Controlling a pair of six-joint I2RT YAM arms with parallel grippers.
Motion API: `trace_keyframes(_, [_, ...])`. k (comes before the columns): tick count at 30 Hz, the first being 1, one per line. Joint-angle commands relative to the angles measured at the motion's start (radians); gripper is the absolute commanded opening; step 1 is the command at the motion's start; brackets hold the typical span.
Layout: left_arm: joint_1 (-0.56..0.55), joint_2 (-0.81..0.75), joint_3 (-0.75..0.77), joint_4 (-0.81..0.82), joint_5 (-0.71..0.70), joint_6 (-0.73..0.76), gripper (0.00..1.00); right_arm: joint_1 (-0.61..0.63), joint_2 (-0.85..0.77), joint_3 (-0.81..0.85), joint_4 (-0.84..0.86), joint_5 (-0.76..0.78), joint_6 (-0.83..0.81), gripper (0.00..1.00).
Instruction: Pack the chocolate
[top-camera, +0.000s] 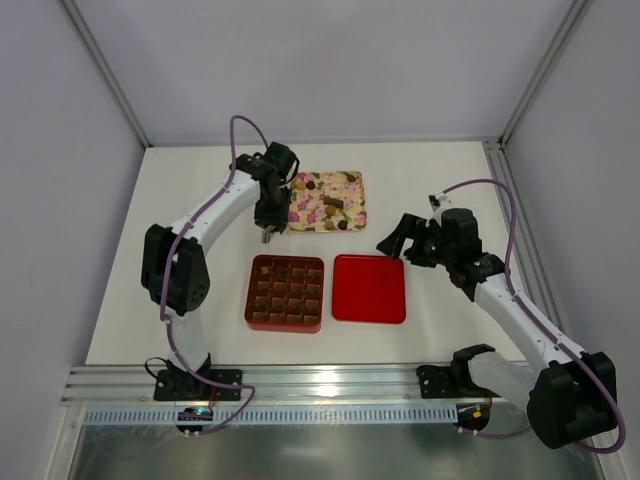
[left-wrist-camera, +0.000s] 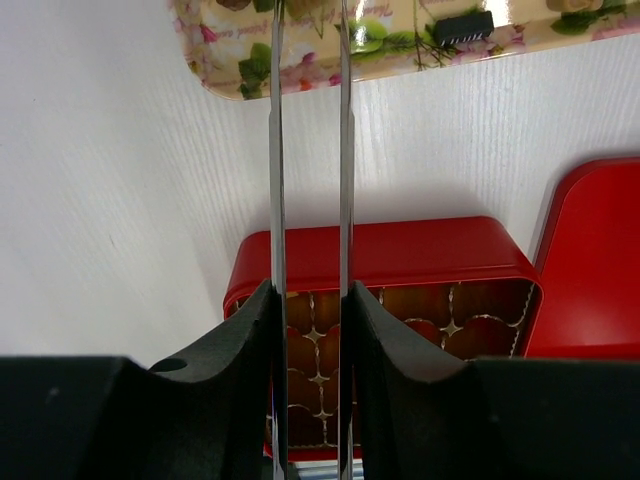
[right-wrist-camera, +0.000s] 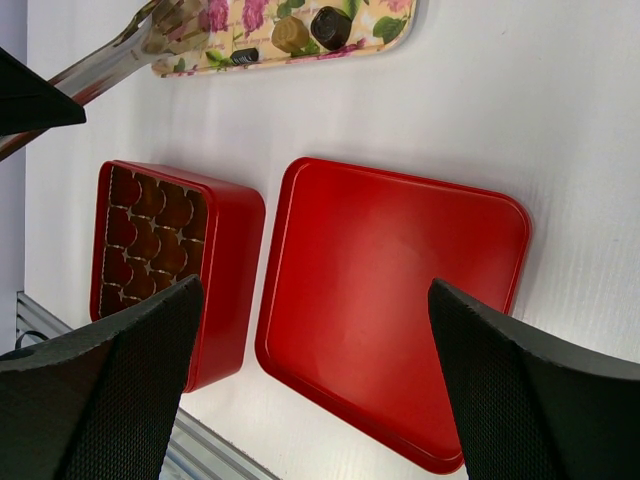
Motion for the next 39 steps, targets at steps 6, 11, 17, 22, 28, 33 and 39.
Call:
trace_keyframes(6, [0.007,-0.071,0.079,-0.017,-0.004,0.013,0.32,0.005,-0.010,0.029,0.024,0.007,-0.016,0.93])
trace_keyframes(11, [0.007,-0.080,0.094,-0.027,-0.006,0.013,0.32,0.003,-0.009,0.029,0.025,0.007,-0.015,0.93])
trace_keyframes(17, [0.007,-0.108,0.094,-0.052,0.020,0.007,0.32,0.005,-0.007,0.026,0.030,0.007,-0.013,0.93])
trace_keyframes(22, [0.007,-0.160,0.084,-0.069,0.046,-0.004,0.32,0.005,-0.001,0.023,0.036,0.007,-0.013,0.93])
trace_keyframes(28, [0.002,-0.240,0.032,-0.079,0.086,-0.025,0.32,0.005,0.005,0.020,0.044,0.008,-0.006,0.93])
trace_keyframes(33, [-0.023,-0.304,-0.002,-0.106,0.115,-0.038,0.32,0.005,0.005,0.019,0.048,0.013,-0.001,0.93])
trace_keyframes(39, [-0.075,-0.411,-0.085,-0.122,0.124,-0.065,0.33,0.005,-0.001,0.014,0.055,0.021,0.010,0.93])
